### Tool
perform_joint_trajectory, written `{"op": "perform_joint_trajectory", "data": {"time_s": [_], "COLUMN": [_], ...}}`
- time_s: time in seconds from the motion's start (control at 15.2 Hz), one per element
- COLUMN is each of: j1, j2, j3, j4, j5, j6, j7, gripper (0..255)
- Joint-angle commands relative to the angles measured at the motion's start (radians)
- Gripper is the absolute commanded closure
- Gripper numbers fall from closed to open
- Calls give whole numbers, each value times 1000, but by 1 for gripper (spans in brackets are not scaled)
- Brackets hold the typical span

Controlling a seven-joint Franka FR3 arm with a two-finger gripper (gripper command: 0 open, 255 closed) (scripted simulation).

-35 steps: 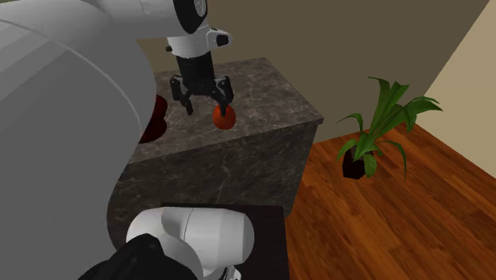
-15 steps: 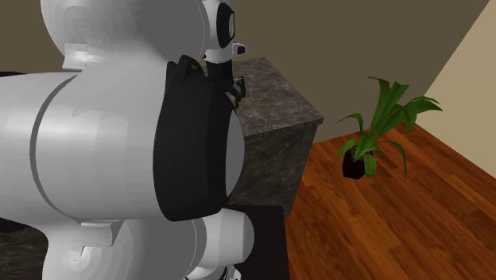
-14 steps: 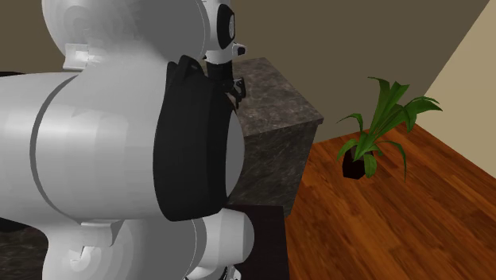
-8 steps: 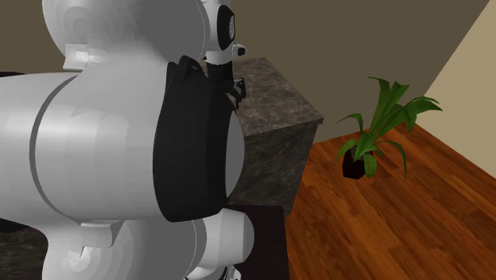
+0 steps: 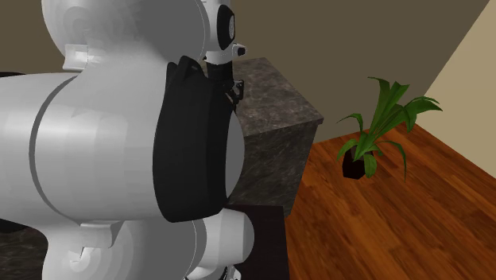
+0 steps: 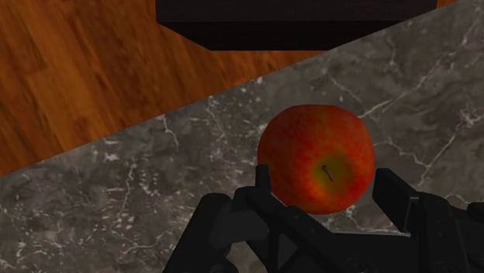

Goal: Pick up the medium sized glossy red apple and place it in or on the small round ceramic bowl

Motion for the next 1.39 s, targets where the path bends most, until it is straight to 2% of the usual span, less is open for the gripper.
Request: {"op": "perform_joint_trajectory", "data": {"time_s": [0.0,0.13,1.32], "j1": [0,0,1], "j2": [0,0,18], "j3": [0,0,3], "j4": [-1,-1,257], "j5": [0,0,2], "j6": [0,0,-241], "j7": [0,0,-3], "gripper": [255,255,255]}}
